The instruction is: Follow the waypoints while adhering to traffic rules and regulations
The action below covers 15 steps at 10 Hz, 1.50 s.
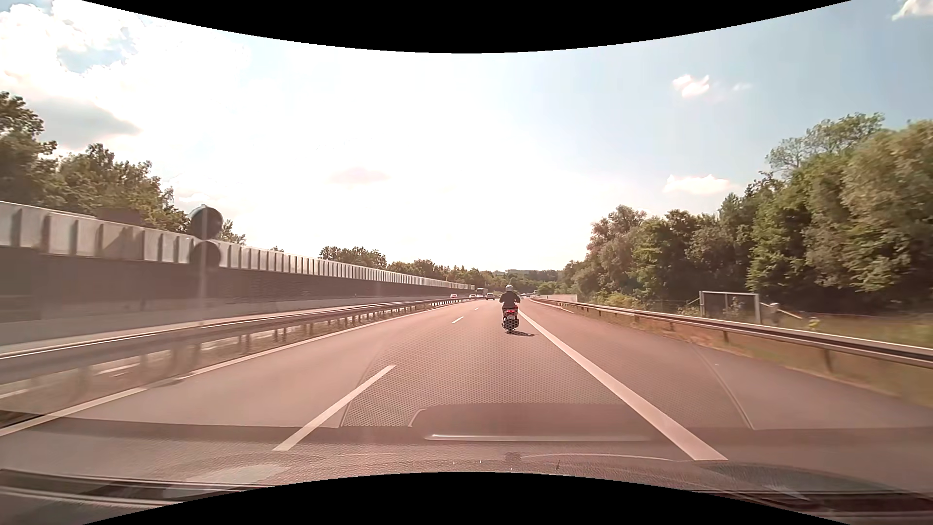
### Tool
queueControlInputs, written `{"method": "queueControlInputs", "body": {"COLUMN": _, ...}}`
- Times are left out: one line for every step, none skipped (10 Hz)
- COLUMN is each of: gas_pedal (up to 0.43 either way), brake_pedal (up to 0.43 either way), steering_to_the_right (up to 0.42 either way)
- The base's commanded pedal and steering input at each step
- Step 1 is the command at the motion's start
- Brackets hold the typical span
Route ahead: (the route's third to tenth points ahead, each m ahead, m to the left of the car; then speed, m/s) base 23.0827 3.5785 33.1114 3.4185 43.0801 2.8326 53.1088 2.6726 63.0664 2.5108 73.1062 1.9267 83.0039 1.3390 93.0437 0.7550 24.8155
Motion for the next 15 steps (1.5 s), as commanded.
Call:
{"method": "queueControlInputs", "body": {"gas_pedal": 0.13, "brake_pedal": 0.006, "steering_to_the_right": 0.006}}
{"method": "queueControlInputs", "body": {"gas_pedal": 0.13, "brake_pedal": 0.012, "steering_to_the_right": 0.006}}
{"method": "queueControlInputs", "body": {"gas_pedal": 0.13, "brake_pedal": 0.012, "steering_to_the_right": 0.005}}
{"method": "queueControlInputs", "body": {"gas_pedal": 0.13, "brake_pedal": 0.012, "steering_to_the_right": 0.005}}
{"method": "queueControlInputs", "body": {"gas_pedal": 0.13, "brake_pedal": 0.012, "steering_to_the_right": 0.005}}
{"method": "queueControlInputs", "body": {"gas_pedal": 0.13, "brake_pedal": 0.012, "steering_to_the_right": 0.005}}
{"method": "queueControlInputs", "body": {"gas_pedal": 0.13, "brake_pedal": 0.012, "steering_to_the_right": 0.006}}
{"method": "queueControlInputs", "body": {"gas_pedal": 0.118, "brake_pedal": 0.012, "steering_to_the_right": 0.006}}
{"method": "queueControlInputs", "body": {"gas_pedal": 0.11, "brake_pedal": 0.012, "steering_to_the_right": 0.006}}
{"method": "queueControlInputs", "body": {"gas_pedal": 0.11, "brake_pedal": 0.012, "steering_to_the_right": 0.006}}
{"method": "queueControlInputs", "body": {"gas_pedal": 0.11, "brake_pedal": 0.012, "steering_to_the_right": 0.006}}
{"method": "queueControlInputs", "body": {"gas_pedal": 0.11, "brake_pedal": 0.012, "steering_to_the_right": 0.006}}
{"method": "queueControlInputs", "body": {"gas_pedal": 0.11, "brake_pedal": 0.012, "steering_to_the_right": 0.006}}
{"method": "queueControlInputs", "body": {"gas_pedal": 0.11, "brake_pedal": 0.012, "steering_to_the_right": 0.006}}
{"method": "queueControlInputs", "body": {"gas_pedal": 0.11, "brake_pedal": 0.012, "steering_to_the_right": 0.006}}
